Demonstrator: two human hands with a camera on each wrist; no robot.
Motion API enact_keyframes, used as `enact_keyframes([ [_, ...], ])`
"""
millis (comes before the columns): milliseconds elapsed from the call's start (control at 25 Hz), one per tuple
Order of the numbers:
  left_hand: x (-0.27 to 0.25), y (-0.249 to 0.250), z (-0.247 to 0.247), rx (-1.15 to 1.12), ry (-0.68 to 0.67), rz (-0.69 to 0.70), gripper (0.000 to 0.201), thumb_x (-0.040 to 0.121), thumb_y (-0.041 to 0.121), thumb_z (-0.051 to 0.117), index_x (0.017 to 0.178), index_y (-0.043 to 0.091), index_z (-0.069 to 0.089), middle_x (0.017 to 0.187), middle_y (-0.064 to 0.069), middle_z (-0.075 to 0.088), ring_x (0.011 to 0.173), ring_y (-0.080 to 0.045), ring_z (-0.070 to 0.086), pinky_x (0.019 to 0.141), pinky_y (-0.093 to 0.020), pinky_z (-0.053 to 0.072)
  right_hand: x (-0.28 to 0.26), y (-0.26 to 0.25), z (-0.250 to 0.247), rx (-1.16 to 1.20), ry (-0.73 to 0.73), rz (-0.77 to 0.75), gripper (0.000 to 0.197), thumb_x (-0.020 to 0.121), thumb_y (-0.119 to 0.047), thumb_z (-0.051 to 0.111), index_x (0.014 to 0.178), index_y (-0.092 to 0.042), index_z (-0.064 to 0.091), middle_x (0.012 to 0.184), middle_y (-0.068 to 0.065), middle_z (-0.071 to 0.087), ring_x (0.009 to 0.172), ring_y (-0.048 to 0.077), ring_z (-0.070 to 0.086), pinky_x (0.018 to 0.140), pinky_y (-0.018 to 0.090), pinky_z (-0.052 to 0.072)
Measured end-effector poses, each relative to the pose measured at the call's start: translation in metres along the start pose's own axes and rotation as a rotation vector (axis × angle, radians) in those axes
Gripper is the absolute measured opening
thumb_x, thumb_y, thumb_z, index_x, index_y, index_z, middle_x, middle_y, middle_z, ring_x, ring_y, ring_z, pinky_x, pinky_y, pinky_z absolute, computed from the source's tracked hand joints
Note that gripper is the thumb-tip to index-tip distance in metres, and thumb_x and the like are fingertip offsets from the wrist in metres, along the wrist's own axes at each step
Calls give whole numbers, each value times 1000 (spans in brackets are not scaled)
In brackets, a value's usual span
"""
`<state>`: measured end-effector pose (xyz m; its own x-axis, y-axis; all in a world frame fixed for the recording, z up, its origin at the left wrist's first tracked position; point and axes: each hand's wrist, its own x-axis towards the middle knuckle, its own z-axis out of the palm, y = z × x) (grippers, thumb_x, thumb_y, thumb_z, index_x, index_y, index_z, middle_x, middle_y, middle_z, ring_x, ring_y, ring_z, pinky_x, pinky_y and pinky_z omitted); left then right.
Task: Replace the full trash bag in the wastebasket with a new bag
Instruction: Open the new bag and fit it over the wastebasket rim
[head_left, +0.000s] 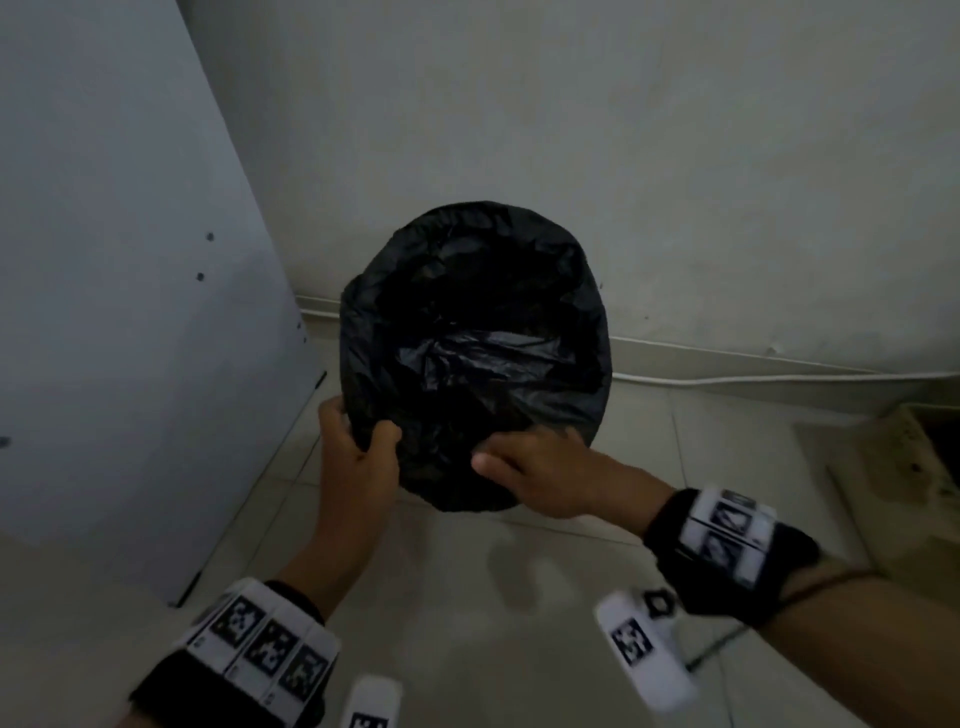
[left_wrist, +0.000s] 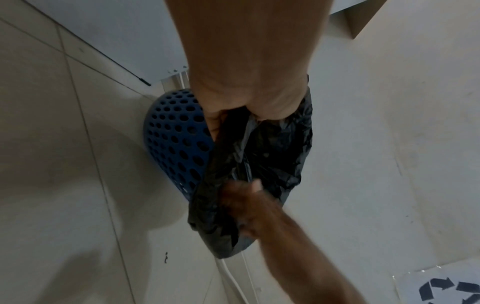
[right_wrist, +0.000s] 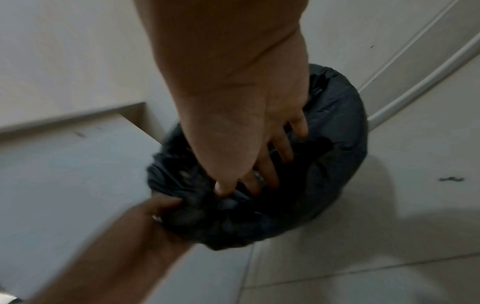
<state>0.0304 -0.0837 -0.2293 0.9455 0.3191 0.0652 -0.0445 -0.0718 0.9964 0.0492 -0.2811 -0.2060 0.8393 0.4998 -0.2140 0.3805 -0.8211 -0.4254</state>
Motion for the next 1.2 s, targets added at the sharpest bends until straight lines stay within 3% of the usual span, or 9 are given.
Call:
enact_keyframes([
  [120,-3,4,0,108,-26,75,21,93,32,60,105,21,46,98,5,61,90,-9,63,72,-33,55,18,17,31,-32,-335,53,46,100,-55,20,129,-35,49,136,0,52,126,24,44,108,48,20],
  [240,-3,3,0,194,-44,142,19,94,36,56,106,24,47,96,16,59,84,11,59,72,-24,51,31,27,31,-49,161,-122,21,99,-31,38,112,-26,55,110,5,58,99,29,57,87,41,45],
  [320,-2,3,-2,177,-50,140,18,96,35,54,110,25,47,100,21,58,89,11,58,75,-23,51,43,36,22,-214,263,-54,25,96,-19,45,120,-20,52,113,10,55,99,33,57,83,41,47],
  [440,1,4,-3,143,-56,121,21,96,33,54,113,23,49,105,19,60,97,2,60,79,-26,52,59,55,21,-441,-106,194,40,99,-40,43,134,-19,46,139,12,47,125,35,43,103,51,28],
  [600,-1,4,-5,132,-93,116,22,96,34,54,114,24,49,106,18,61,96,8,60,77,-18,51,81,59,30,-411,-493,296,77,79,-84,28,148,-51,12,163,-4,-1,146,39,-8,110,63,-8],
  [680,0,3,-9,126,-111,109,22,95,33,54,114,23,50,107,15,62,97,6,61,78,-22,52,84,50,21,-352,-438,273,85,75,-84,39,148,-48,13,162,0,9,147,38,6,113,61,2],
  [840,6,3,-18,91,-115,103,10,95,31,55,104,35,51,106,12,63,96,2,63,80,-27,55,102,29,-1,-296,98,80,46,95,-40,50,135,-17,45,141,11,45,127,34,46,101,46,39],
  [1000,8,1,-25,69,-145,95,13,94,34,54,104,40,50,108,16,62,99,3,62,81,-25,54,134,28,0,-396,-249,247,65,99,-29,46,153,-32,11,162,3,8,146,36,11,112,59,14],
  [1200,18,-1,-31,55,-108,98,12,96,33,54,107,34,52,108,13,63,99,1,63,83,-27,54,162,38,11,-428,-515,233,65,83,-56,62,142,-38,42,147,0,46,124,27,51,103,41,44],
])
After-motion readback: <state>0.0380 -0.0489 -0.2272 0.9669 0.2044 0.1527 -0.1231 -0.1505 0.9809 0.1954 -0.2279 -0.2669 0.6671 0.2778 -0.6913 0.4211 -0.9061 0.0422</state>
